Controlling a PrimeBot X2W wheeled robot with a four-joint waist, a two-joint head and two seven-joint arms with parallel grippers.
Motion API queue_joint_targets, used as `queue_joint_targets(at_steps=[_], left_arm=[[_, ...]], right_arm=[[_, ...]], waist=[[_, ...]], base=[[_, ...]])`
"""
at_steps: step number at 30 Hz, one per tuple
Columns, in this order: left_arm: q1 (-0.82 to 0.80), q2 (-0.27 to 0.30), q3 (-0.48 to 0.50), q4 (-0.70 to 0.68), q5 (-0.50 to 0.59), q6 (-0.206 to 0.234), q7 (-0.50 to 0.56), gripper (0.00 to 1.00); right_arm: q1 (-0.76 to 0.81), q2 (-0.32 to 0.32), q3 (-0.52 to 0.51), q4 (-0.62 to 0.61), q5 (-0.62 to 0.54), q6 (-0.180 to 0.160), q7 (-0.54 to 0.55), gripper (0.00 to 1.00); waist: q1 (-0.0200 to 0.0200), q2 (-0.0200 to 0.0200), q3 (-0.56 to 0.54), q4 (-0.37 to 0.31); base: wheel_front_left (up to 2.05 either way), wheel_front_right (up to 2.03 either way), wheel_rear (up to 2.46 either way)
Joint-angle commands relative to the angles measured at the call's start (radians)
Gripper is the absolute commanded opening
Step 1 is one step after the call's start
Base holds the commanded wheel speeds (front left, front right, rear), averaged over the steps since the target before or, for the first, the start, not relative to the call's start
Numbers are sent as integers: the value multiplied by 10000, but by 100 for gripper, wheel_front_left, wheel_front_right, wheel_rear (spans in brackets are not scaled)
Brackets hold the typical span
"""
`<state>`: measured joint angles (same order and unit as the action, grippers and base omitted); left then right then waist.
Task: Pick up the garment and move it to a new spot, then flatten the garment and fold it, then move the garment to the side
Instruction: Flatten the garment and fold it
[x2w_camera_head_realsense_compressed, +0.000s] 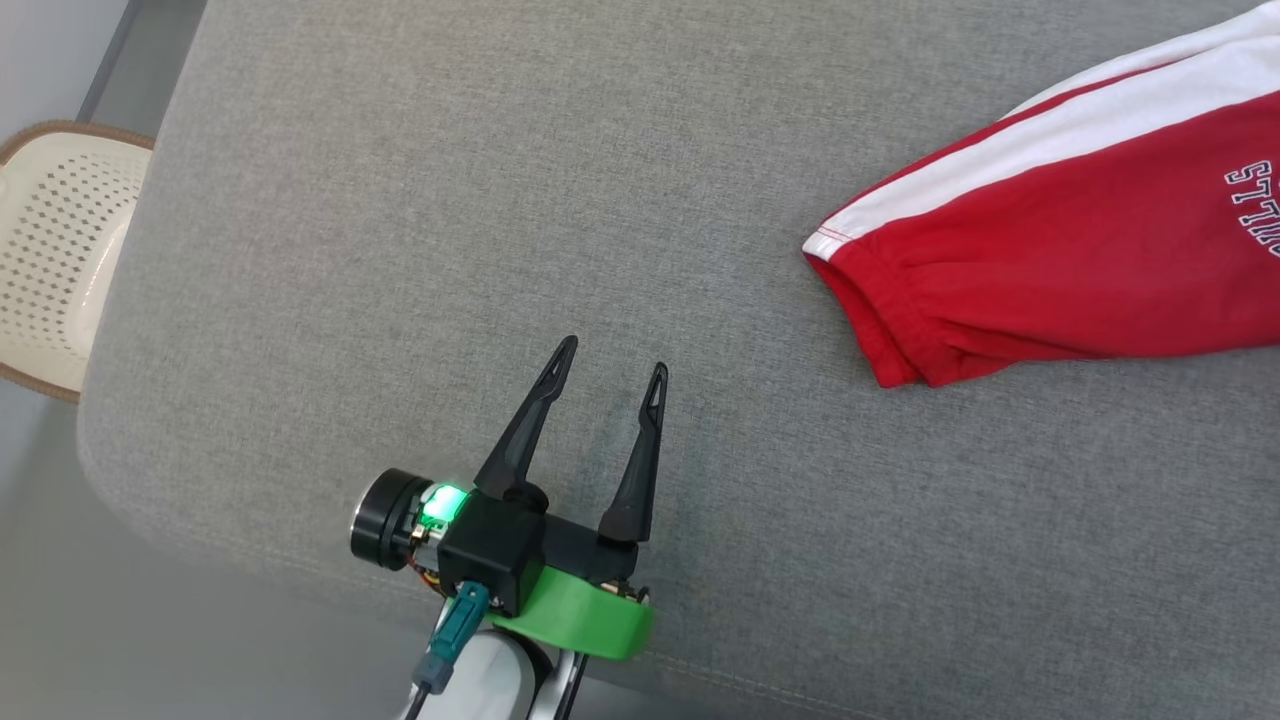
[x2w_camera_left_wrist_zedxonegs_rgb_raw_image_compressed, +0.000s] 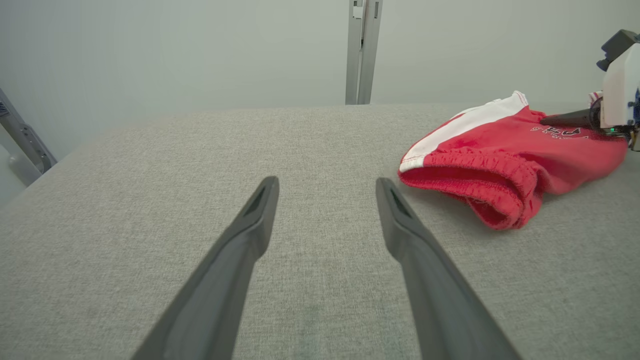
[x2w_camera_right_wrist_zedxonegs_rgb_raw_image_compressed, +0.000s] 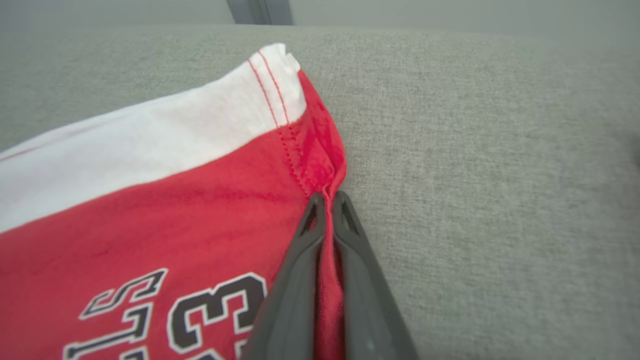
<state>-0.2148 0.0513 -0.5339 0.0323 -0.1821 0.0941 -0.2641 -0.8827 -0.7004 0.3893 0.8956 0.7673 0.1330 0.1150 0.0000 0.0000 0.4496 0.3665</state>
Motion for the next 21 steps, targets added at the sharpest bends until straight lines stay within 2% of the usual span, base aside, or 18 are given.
queue_joint_targets(at_steps=[1,9,17,21], left_arm=[[-13,-5,53,33,94,-11,2,100],[280,4,331,266,347,-203,2,100],[633,7,663,336,515,-375,2,100],[668,8,731,308,600,-437,4,100]], right_arm=[[273,21,-10,275,96,-41,-99,0],[985,374,295,150,346,-32,-594,0],[1761,166,443,-470,537,-32,-1015,0],[1884,-17,453,-608,373,-31,-1147,0]], waist=[[0,0,-236,-286],[0,0,-1028,-1278],[0,0,-1754,-2414],[0,0,-1878,-2700]], base=[[0,0,0],[0,0,0],[0,0,0],[0,0,0]])
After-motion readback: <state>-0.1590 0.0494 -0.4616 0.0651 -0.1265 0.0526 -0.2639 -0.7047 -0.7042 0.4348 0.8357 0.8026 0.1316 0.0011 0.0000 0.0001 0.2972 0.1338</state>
